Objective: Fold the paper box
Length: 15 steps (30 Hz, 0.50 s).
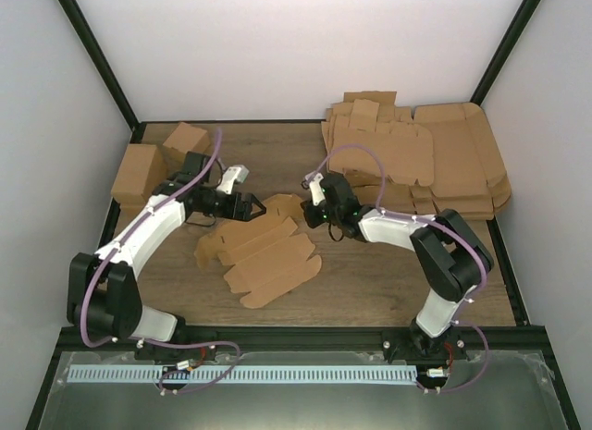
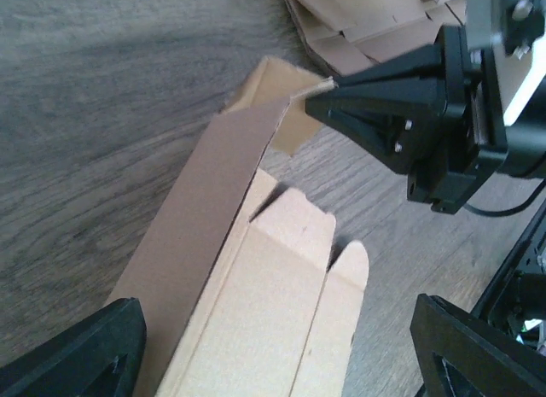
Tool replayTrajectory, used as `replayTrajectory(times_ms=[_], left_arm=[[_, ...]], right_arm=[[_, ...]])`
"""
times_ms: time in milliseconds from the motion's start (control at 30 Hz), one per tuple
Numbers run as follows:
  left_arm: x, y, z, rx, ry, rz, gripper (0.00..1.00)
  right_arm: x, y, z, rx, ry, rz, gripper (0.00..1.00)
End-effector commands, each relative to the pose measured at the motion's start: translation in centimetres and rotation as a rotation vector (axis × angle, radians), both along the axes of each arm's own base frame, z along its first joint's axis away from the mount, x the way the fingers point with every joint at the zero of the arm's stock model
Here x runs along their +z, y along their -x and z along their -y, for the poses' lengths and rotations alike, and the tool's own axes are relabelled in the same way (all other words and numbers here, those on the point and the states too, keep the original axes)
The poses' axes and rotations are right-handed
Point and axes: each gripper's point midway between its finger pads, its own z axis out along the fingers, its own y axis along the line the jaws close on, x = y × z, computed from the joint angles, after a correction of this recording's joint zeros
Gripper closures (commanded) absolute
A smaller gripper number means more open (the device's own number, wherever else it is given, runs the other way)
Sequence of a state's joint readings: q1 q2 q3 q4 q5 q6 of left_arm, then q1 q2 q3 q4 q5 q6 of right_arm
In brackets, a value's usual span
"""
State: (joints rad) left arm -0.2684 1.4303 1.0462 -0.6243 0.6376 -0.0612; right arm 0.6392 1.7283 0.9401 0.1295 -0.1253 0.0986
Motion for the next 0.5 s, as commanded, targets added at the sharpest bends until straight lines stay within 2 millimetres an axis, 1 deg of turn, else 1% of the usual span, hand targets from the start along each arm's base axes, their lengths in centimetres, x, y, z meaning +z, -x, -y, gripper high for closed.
replayTrajectory(times_ms=[0, 67, 100, 167, 233, 300, 333, 400, 467], left_arm=[[3.9, -1.2, -0.5, 0.058, -0.005, 0.097, 0.10], [5.5, -2.1, -1.5, 0.123, -0.035, 0.156, 0.05], [5.9, -2.7, -2.1, 0.163, -0.056, 0.176, 0.03], [5.9, -4.0, -4.0, 0.248, -0.096, 0.181, 0.03], [5.5, -5.0, -5.2, 0.283, -0.099, 0.169, 0.03], [4.8, -5.8, -5.8, 0.285, -0.108, 0.159, 0.04], [4.1, -6.1, -5.8, 0.273, -0.121, 0.151, 0.04], [2.4, -6.5, -5.4, 0.226, -0.134, 0.112, 0.05], [0.3, -6.6, -4.9, 0.185, -0.141, 0.054, 0.10]], right_arm=[[1.5, 0.5, 0.1, 0.009, -0.042, 0.075, 0.99], [1.7, 0.8, 0.2, 0.017, -0.051, 0.091, 0.99], [1.8, 1.0, 0.2, 0.021, -0.055, 0.094, 0.99], [1.9, 1.3, 0.4, 0.026, -0.060, 0.109, 0.99], [2.0, 1.5, 0.5, 0.032, -0.062, 0.122, 0.99], [2.1, 1.6, 0.5, 0.035, -0.061, 0.131, 0.99], [2.1, 1.6, 0.5, 0.037, -0.061, 0.135, 0.99], [2.1, 1.6, 0.5, 0.038, -0.057, 0.142, 0.99], [2.1, 1.5, 0.4, 0.041, -0.052, 0.146, 0.99]])
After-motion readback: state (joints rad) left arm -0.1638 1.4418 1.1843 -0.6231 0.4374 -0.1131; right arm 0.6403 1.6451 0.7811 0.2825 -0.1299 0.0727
